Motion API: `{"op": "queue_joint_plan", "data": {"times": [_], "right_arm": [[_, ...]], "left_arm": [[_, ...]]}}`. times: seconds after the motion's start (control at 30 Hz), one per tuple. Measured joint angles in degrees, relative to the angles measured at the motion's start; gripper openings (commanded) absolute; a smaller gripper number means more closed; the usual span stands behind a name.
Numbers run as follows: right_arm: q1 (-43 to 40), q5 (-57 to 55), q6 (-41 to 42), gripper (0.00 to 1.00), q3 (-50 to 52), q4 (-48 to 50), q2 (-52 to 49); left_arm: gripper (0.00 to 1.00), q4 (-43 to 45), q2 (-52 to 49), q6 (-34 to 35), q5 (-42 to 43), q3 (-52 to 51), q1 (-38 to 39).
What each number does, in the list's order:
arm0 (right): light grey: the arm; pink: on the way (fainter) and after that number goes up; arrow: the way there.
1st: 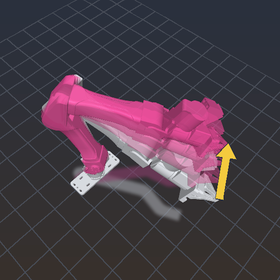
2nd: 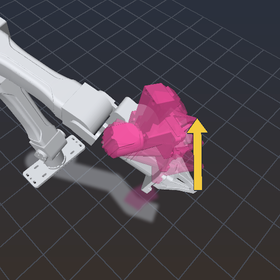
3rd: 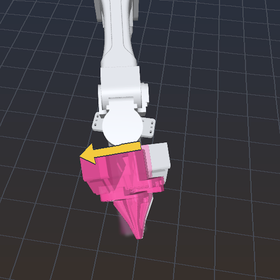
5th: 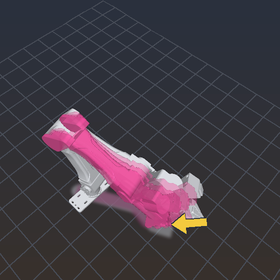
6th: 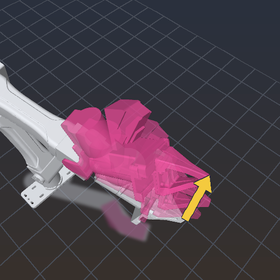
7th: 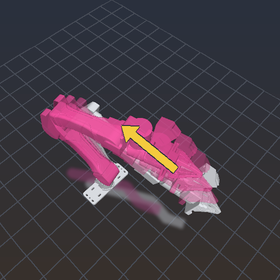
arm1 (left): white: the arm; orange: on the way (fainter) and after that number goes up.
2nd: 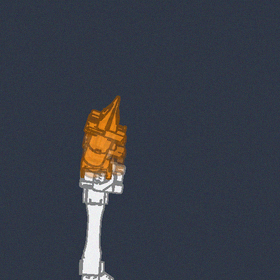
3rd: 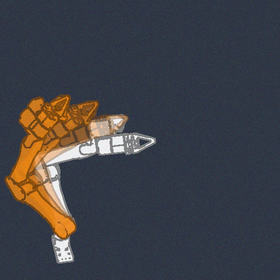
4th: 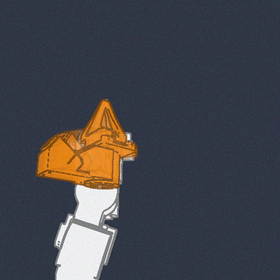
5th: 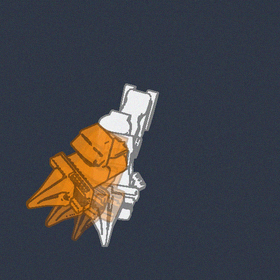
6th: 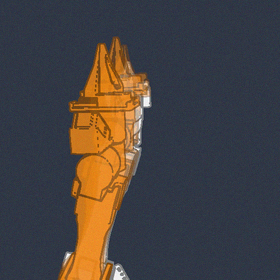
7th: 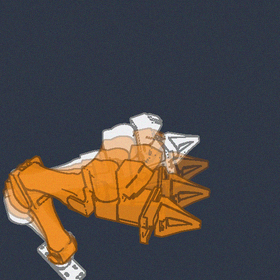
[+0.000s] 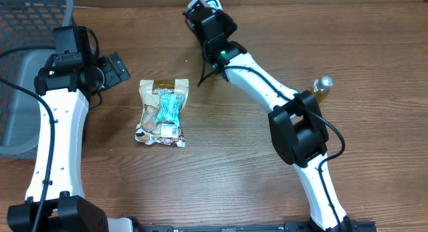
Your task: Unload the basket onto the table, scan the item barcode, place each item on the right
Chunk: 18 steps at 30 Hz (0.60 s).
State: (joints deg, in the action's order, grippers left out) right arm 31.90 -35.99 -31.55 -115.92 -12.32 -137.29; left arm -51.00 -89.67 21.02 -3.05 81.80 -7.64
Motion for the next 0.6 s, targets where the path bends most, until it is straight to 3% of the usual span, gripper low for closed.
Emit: {"op": "queue_joint_plan", "data": {"times": [0.6], "right_arm": [[-2.27,2.29,-0.42,0.04,0.00,8.15,-4.50]], "left_arm": [[1.00,0.00,0.00,0.00,0.02,0.00,0.00]]}}
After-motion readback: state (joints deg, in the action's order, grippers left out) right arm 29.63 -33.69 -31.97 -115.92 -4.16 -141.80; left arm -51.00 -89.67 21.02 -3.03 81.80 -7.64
